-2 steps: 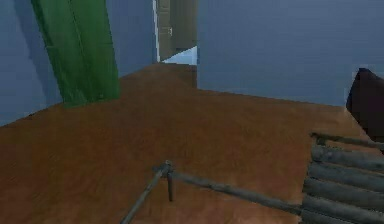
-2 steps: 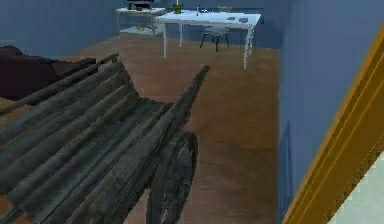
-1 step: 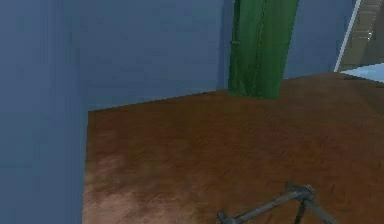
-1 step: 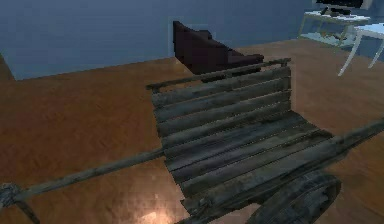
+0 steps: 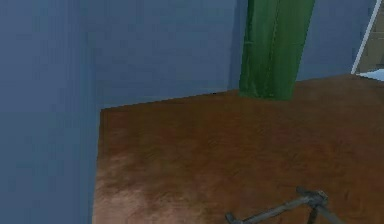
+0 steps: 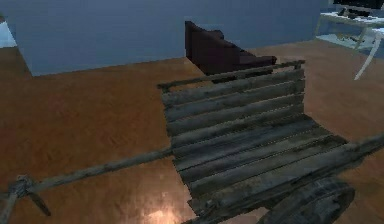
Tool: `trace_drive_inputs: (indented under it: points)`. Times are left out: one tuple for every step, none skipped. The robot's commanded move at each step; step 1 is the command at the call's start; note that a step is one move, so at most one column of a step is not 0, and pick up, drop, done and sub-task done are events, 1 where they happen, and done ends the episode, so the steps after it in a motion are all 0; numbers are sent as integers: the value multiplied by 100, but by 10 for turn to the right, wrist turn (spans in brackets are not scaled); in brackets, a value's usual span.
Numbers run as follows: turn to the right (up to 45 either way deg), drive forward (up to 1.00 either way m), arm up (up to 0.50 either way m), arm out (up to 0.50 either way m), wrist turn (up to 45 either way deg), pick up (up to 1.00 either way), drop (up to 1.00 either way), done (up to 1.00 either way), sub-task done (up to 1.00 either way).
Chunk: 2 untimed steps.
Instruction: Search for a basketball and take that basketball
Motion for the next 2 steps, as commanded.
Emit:
trace_drive_inputs:
  points:
    - [0,45,0,0,0,0,0,0,0]
    - [30,0,0,0,0,0,0,0,0]
